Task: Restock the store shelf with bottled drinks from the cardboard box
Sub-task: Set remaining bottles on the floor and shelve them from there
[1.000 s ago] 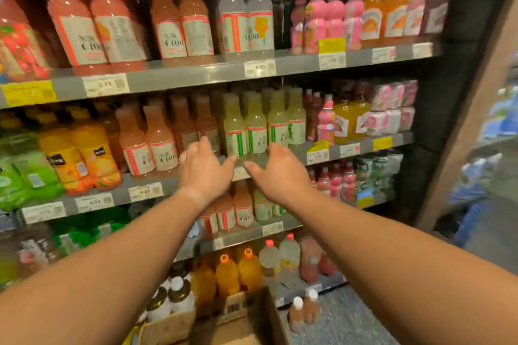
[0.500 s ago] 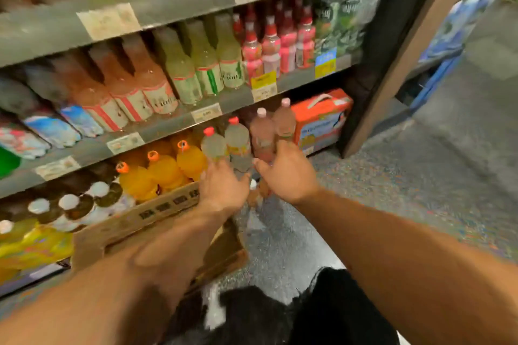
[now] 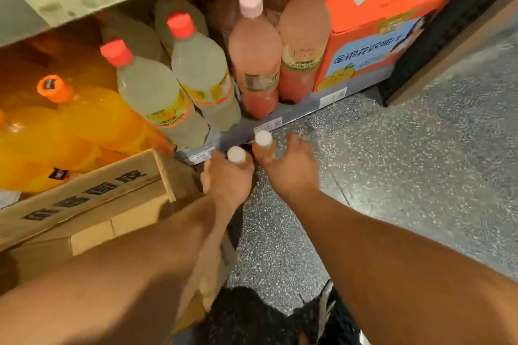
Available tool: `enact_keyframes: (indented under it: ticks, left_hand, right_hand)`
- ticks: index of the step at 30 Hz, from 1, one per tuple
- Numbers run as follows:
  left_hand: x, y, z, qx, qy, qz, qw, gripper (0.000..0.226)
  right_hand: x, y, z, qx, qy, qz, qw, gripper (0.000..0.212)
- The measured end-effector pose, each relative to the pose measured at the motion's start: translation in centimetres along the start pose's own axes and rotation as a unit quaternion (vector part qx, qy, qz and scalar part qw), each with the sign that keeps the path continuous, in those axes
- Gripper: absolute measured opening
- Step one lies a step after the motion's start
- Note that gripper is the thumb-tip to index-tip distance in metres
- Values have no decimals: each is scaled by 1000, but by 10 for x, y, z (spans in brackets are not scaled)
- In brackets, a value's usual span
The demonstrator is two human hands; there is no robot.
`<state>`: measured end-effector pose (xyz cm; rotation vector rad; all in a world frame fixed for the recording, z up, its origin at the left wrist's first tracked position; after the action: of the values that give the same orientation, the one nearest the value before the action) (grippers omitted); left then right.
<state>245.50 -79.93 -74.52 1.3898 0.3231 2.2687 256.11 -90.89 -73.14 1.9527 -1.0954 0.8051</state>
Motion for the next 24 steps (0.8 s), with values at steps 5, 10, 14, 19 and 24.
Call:
enact_keyframes:
  ticks: [5,10,14,19,24]
  left_hand:
    - [-50,-35,-8,51,73,29,996,48]
    - [-66,-56,-16,74,139,28,987,17]
    - [-64,-46,-9,92,166,25,982,27]
    - [-23,-13,17,58,224,9,973,28]
    - [70,35,59,-15,294,8,956,28]
  right_hand:
    - [-61,-41,16,-22,-5,-39,999,69]
    - [-84,-60,22,-26,-48,-45,997,53]
    - [-71,-58,16,-16,-81,-7,997,35]
    - [-25,-28,-7,-5,-128,13,992,27]
    - [66,16,-64,71,-113,77,988,33]
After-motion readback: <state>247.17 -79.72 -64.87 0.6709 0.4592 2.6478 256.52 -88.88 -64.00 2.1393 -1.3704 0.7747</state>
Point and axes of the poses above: each hand's wrist, its own y-axis away from the middle knuckle, its own x-axis out of the back of the hand, z = x × y, the point moved 4 cm from there along -y, towards the middle knuckle, and after that the axes turned 7 degrees about z, right-handed, at the moved point
